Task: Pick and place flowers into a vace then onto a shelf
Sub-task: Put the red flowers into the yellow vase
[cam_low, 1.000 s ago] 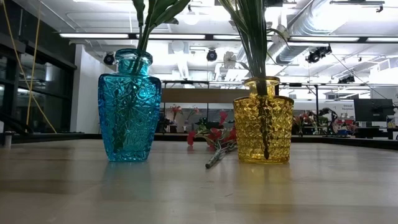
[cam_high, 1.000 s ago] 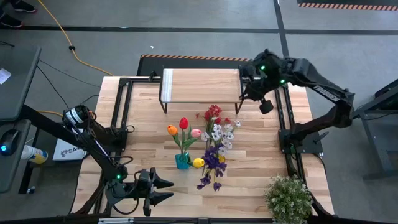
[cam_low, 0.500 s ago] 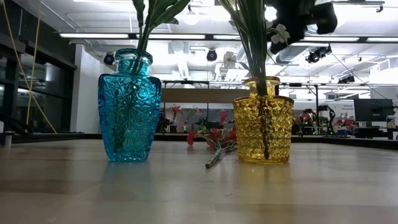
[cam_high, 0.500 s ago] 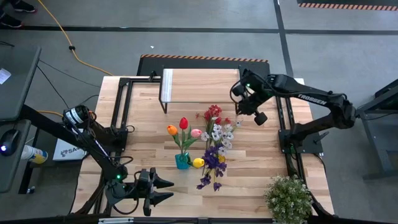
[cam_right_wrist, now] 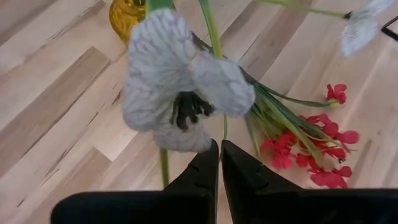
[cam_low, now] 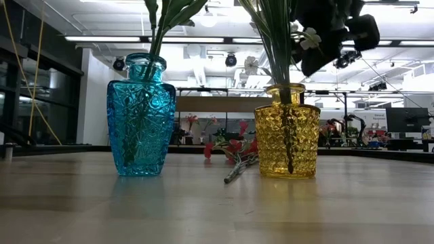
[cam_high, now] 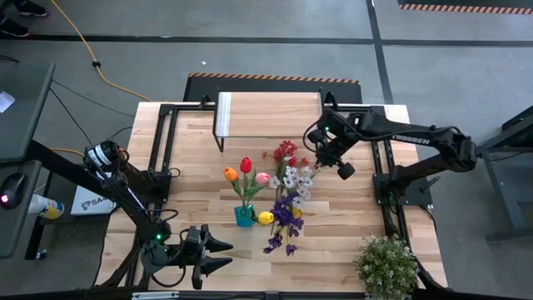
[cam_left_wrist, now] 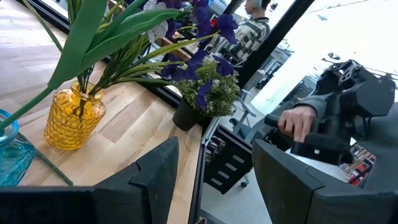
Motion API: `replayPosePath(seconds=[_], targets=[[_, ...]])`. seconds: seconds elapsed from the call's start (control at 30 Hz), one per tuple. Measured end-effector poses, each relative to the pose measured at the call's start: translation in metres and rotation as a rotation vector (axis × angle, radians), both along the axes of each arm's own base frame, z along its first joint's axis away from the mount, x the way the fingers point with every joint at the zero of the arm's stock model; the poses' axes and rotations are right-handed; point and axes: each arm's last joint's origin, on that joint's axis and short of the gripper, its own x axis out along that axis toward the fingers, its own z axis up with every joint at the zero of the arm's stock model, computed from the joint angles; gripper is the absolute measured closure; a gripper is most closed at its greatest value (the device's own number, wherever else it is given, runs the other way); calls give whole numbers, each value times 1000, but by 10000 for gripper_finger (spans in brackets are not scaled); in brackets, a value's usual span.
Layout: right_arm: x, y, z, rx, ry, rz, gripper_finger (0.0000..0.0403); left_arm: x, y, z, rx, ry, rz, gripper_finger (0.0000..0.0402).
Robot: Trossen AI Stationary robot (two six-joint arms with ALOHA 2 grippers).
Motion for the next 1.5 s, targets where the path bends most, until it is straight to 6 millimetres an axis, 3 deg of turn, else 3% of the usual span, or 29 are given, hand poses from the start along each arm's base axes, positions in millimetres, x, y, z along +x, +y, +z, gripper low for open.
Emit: replayPosePath(seconds=[0.3, 0.73, 1.5], targets=[[4, -2, -22, 40, -33, -110, 391, 0, 0, 0, 0, 0, 0, 163], [1, -3, -32, 61, 49, -282, 391, 0, 0, 0, 0, 0, 0, 163], [25, -10, -64, 252, 134, -337, 391, 0, 0, 0, 0, 0, -1, 163]])
